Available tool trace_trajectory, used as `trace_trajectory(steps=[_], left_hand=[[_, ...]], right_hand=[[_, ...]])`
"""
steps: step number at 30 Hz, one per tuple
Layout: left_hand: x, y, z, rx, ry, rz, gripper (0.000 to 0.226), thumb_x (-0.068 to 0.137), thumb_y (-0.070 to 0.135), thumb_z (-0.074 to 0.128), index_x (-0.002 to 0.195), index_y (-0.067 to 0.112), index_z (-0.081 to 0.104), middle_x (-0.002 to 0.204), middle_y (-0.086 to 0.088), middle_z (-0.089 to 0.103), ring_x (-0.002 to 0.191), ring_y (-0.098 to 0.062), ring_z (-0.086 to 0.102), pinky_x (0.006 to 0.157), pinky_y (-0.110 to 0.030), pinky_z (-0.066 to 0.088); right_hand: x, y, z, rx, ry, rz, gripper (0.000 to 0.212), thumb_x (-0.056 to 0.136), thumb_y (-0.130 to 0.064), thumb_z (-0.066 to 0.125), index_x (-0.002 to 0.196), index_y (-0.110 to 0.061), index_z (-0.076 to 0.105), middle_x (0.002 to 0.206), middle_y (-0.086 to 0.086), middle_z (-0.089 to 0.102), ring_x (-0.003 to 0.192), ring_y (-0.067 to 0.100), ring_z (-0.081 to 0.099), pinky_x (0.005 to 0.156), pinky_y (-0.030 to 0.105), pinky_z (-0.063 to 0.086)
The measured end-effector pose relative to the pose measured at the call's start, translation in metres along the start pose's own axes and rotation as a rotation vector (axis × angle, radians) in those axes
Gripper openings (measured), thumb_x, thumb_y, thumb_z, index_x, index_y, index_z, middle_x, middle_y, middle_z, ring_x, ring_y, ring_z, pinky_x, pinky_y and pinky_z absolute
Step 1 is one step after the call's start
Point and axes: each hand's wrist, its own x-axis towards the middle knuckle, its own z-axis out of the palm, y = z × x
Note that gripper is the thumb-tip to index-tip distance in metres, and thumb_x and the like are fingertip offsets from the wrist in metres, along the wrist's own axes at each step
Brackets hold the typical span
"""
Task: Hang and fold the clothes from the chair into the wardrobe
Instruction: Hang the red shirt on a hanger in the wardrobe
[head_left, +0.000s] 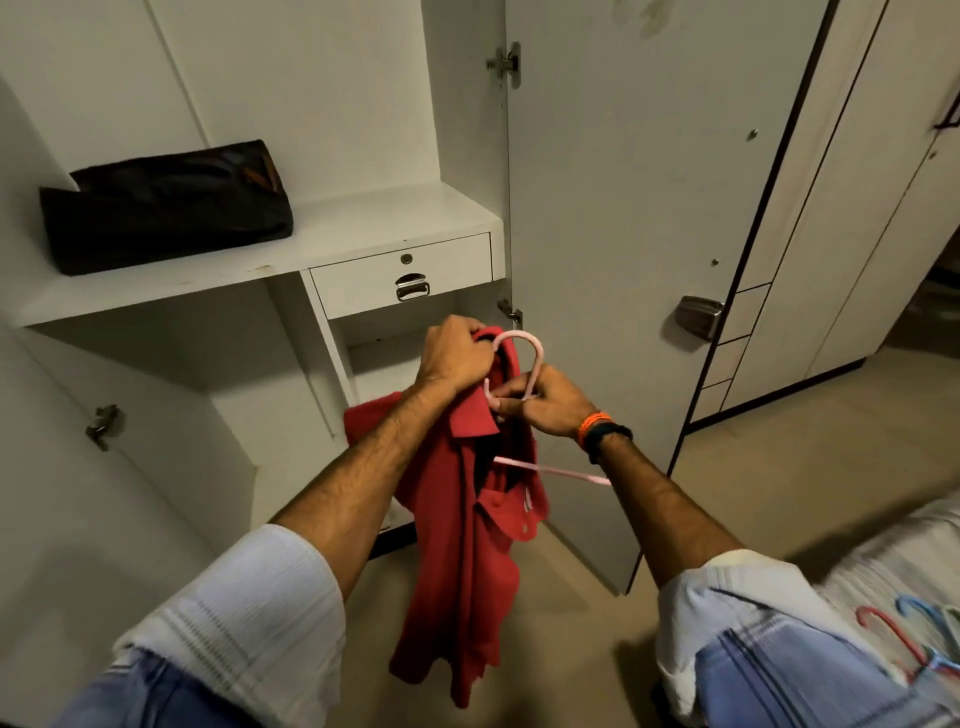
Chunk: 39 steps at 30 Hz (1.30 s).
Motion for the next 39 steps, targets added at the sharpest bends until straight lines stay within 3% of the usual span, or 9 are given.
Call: trace_trajectory(steps=[5, 11, 14, 16, 21, 25, 29, 34, 39], left_hand=[[0.01, 0.006, 0.004, -0.311, -0.123, -0.172, 0.034, 0.061, 0.035, 0.068, 0.073, 0.003, 0.073, 0.058, -0.005, 0.061, 0.058, -0.018, 0.052, 0.06, -0.029, 0.039], [0.018, 0.014, -0.013, 0.006, -0.385, 0.022, 0.021, 0.062, 0.033, 0.074, 0.082, 0.032, 0.078, 0.071, 0.016, 0.071, 0.074, -0.009, 0.061, 0.071, -0.022, 0.046], [0.016, 0.017, -0.015, 0.39, -0.356, 0.156, 0.042, 0.071, 0.031, 0.076, 0.111, 0.041, 0.071, 0.113, 0.015, 0.07, 0.111, -0.012, 0.058, 0.101, -0.033, 0.034], [0.019, 0.01, -0.01, 0.557, -0.348, 0.233, 0.055, 0.073, 0.04, 0.079, 0.126, 0.036, 0.063, 0.127, 0.008, 0.065, 0.124, -0.017, 0.053, 0.105, -0.038, 0.028], [0.027, -0.01, -0.003, 0.443, -0.329, 0.394, 0.063, 0.076, 0.064, 0.069, 0.126, 0.026, 0.059, 0.119, -0.002, 0.068, 0.108, -0.025, 0.064, 0.095, -0.04, 0.049], [0.031, -0.018, -0.003, 0.304, -0.28, 0.502, 0.053, 0.078, 0.059, 0.069, 0.12, 0.03, 0.055, 0.101, -0.005, 0.071, 0.09, -0.023, 0.066, 0.084, -0.041, 0.053], [0.035, -0.031, -0.007, 0.179, -0.178, 0.51, 0.045, 0.075, 0.052, 0.067, 0.111, 0.027, 0.06, 0.095, -0.003, 0.07, 0.082, -0.023, 0.064, 0.077, -0.036, 0.052], [0.036, -0.039, -0.012, 0.16, -0.153, 0.5, 0.041, 0.075, 0.046, 0.071, 0.112, 0.03, 0.062, 0.104, 0.003, 0.07, 0.091, -0.019, 0.063, 0.083, -0.034, 0.052], [0.026, -0.042, -0.019, 0.109, -0.146, 0.5, 0.039, 0.08, 0.032, 0.077, 0.115, 0.028, 0.062, 0.107, 0.008, 0.069, 0.09, -0.015, 0.062, 0.083, -0.029, 0.05]], right_hand=[[0.006, 0.007, 0.008, 0.138, 0.169, 0.018, 0.017, 0.089, -0.018, 0.069, 0.103, -0.019, 0.079, 0.094, -0.005, 0.076, 0.087, 0.007, 0.069, 0.082, 0.022, 0.053], [0.01, 0.011, 0.007, 0.165, 0.28, 0.08, 0.03, 0.081, -0.009, 0.065, 0.055, -0.024, 0.067, 0.057, -0.006, 0.057, 0.057, 0.012, 0.047, 0.057, 0.029, 0.041], [0.014, 0.019, 0.008, 0.183, 0.353, 0.129, 0.014, 0.07, -0.01, 0.055, 0.06, 0.0, 0.055, 0.057, 0.008, 0.046, 0.053, 0.019, 0.037, 0.052, 0.036, 0.031], [0.017, 0.026, 0.007, 0.225, 0.367, 0.128, 0.019, 0.065, -0.011, 0.049, 0.064, 0.008, 0.051, 0.058, 0.01, 0.046, 0.053, 0.02, 0.038, 0.051, 0.037, 0.03], [0.015, 0.013, -0.003, 0.348, 0.303, 0.067, 0.01, 0.081, 0.002, 0.059, 0.076, 0.01, 0.062, 0.073, 0.029, 0.064, 0.063, 0.024, 0.057, 0.06, 0.037, 0.047], [0.007, -0.001, -0.014, 0.551, 0.28, 0.037, 0.023, 0.085, 0.01, 0.052, 0.076, -0.006, 0.065, 0.059, 0.001, 0.064, 0.049, 0.007, 0.057, 0.047, 0.019, 0.045], [0.008, 0.008, -0.028, 0.896, 0.227, 0.204, 0.024, 0.09, -0.001, 0.04, 0.103, 0.003, 0.06, 0.089, 0.019, 0.064, 0.077, 0.023, 0.064, 0.063, 0.031, 0.058], [0.009, 0.033, -0.026, 0.528, 0.136, 0.383, 0.018, 0.092, -0.006, 0.063, 0.109, -0.012, 0.061, 0.081, 0.001, 0.068, 0.074, 0.011, 0.062, 0.062, 0.028, 0.055], [0.017, 0.036, -0.016, 0.343, -0.092, 0.413, 0.012, 0.085, -0.022, 0.077, 0.083, -0.02, 0.066, 0.083, -0.002, 0.066, 0.083, 0.013, 0.062, 0.073, 0.027, 0.052]])
